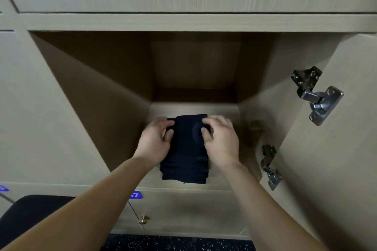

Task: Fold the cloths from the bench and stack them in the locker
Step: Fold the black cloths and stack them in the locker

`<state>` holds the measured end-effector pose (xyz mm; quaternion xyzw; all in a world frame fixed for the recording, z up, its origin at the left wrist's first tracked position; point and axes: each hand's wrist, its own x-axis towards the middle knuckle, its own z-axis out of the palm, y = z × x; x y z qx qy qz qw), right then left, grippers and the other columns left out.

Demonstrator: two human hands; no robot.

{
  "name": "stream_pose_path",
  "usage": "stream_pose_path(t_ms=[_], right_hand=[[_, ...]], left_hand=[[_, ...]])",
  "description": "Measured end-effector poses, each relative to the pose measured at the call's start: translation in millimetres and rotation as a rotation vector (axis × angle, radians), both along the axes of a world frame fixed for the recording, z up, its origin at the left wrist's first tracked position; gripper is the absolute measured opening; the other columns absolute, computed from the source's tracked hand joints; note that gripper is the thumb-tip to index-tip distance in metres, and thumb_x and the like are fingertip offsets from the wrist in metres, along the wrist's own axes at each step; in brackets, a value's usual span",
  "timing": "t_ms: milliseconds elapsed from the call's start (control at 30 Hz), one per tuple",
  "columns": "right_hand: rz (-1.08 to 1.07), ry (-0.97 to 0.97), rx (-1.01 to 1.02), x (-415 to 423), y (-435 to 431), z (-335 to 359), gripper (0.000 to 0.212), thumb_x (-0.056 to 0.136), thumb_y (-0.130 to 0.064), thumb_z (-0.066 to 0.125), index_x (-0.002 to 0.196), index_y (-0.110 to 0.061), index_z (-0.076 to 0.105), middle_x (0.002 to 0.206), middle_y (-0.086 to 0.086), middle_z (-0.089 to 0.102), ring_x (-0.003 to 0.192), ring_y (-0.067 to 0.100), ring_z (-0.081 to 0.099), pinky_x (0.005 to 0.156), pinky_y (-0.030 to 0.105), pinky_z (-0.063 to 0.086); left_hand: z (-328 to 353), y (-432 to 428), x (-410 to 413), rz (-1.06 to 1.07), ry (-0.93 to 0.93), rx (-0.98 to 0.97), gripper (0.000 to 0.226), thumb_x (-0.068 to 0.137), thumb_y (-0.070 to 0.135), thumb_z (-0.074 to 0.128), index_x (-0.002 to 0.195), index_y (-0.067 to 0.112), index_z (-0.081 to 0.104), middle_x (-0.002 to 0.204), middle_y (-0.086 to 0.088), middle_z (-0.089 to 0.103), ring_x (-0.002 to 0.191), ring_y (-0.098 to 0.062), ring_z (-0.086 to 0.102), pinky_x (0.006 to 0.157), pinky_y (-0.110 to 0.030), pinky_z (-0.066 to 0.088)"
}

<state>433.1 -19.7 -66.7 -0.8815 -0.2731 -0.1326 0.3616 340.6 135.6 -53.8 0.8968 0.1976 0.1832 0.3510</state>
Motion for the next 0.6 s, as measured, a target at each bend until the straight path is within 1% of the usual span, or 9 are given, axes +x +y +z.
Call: stream_pose_path(t_ms=[33, 67, 100, 133, 200, 233, 300, 433, 600], right_hand=[[0.076, -0.033, -0.079, 0.7, 2.1, 4.1, 0.036, 0.096, -0.024, 0.054, 0.131, -0.018, 0.058, 0.136, -0.003, 0.054, 0.129, 0.015, 0.043, 0.107, 0.031, 0.035], [0.142, -0.021, -0.173, 1.7, 4.4, 5.5, 0.04, 0.099, -0.026, 0.05, 0.138, -0.017, 0.052, 0.145, -0.002, 0.048, 0.138, 0.014, 0.035, 0.114, 0.03, 0.025], [0.191, 0.018, -0.273, 2.8, 6.6, 4.7, 0.045, 0.101, -0.029, 0.044, 0.144, -0.016, 0.043, 0.153, -0.001, 0.038, 0.144, 0.012, 0.025, 0.119, 0.03, 0.015], [0.218, 0.068, -0.363, 4.0, 8.2, 1.5, 0.049, 0.103, -0.033, 0.038, 0.149, -0.015, 0.033, 0.158, -0.001, 0.028, 0.147, 0.011, 0.017, 0.12, 0.03, 0.008], [0.236, 0.15, -0.483, 4.8, 8.8, -8.6, 0.054, 0.105, -0.038, 0.025, 0.154, -0.016, 0.017, 0.162, -0.001, 0.011, 0.149, 0.009, 0.004, 0.12, 0.029, -0.001], [0.245, 0.17, -0.509, 4.3, 8.4, -13.8, 0.055, 0.105, -0.04, 0.02, 0.155, -0.017, 0.012, 0.163, -0.002, 0.006, 0.149, 0.009, 0.0, 0.12, 0.029, -0.003], [0.256, 0.186, -0.524, 2.5, 7.6, -22.3, 0.056, 0.105, -0.043, 0.014, 0.155, -0.018, 0.007, 0.163, -0.004, -0.001, 0.148, 0.007, -0.006, 0.119, 0.028, -0.005], [0.249, 0.174, -0.516, 0.7, 8.8, -28.4, 0.055, 0.105, -0.043, 0.014, 0.155, -0.019, 0.008, 0.163, -0.005, -0.001, 0.148, 0.006, -0.007, 0.117, 0.026, -0.007], [0.255, 0.201, -0.526, -1.7, 7.2, -19.4, 0.056, 0.105, -0.042, 0.016, 0.155, -0.017, 0.011, 0.163, -0.002, 0.002, 0.149, 0.009, -0.004, 0.119, 0.027, -0.003]], left_hand=[[0.9, -1.3, 1.0, -0.052, 0.01, 0.113, 0.038, 0.101, 0.017, 0.049, 0.139, 0.015, 0.052, 0.149, -0.001, 0.043, 0.14, -0.018, 0.036, 0.116, -0.026, 0.022], [0.6, -2.5, 3.1, -0.12, 0.047, 0.207, 0.042, 0.102, 0.019, 0.046, 0.144, 0.015, 0.046, 0.154, -0.001, 0.037, 0.144, -0.017, 0.029, 0.117, -0.024, 0.016], [-0.7, -3.7, 5.3, -0.19, 0.11, 0.283, 0.047, 0.103, 0.022, 0.042, 0.149, 0.015, 0.037, 0.158, -0.002, 0.03, 0.147, -0.015, 0.022, 0.119, -0.024, 0.012], [-3.3, -4.6, 7.4, -0.25, 0.195, 0.349, 0.051, 0.105, 0.025, 0.038, 0.153, 0.015, 0.027, 0.161, -0.002, 0.022, 0.149, -0.013, 0.014, 0.121, -0.025, 0.007], [-9.8, -3.7, 9.4, -0.311, 0.389, 0.438, 0.056, 0.107, 0.031, 0.028, 0.156, 0.014, 0.008, 0.164, -0.001, 0.006, 0.15, -0.01, -0.001, 0.121, -0.026, -0.003], [-12.8, -2.0, 9.3, -0.324, 0.461, 0.455, 0.057, 0.107, 0.033, 0.024, 0.157, 0.014, 0.002, 0.164, -0.001, 0.0, 0.15, -0.009, -0.006, 0.12, -0.026, -0.006], [-18.0, 2.0, 7.1, -0.346, 0.529, 0.461, 0.058, 0.107, 0.035, 0.02, 0.156, 0.014, -0.004, 0.164, -0.001, -0.007, 0.149, -0.008, -0.011, 0.118, -0.025, -0.01], [-23.4, 4.6, 2.0, -0.369, 0.539, 0.452, 0.059, 0.107, 0.036, 0.019, 0.155, 0.014, -0.008, 0.163, -0.001, -0.012, 0.148, -0.008, -0.014, 0.115, -0.022, -0.012], [-13.8, 6.4, -6.1, -0.359, 0.526, 0.448, 0.06, 0.107, 0.037, 0.02, 0.156, 0.012, -0.004, 0.164, -0.004, -0.007, 0.15, -0.011, -0.01, 0.117, -0.022, -0.009]])
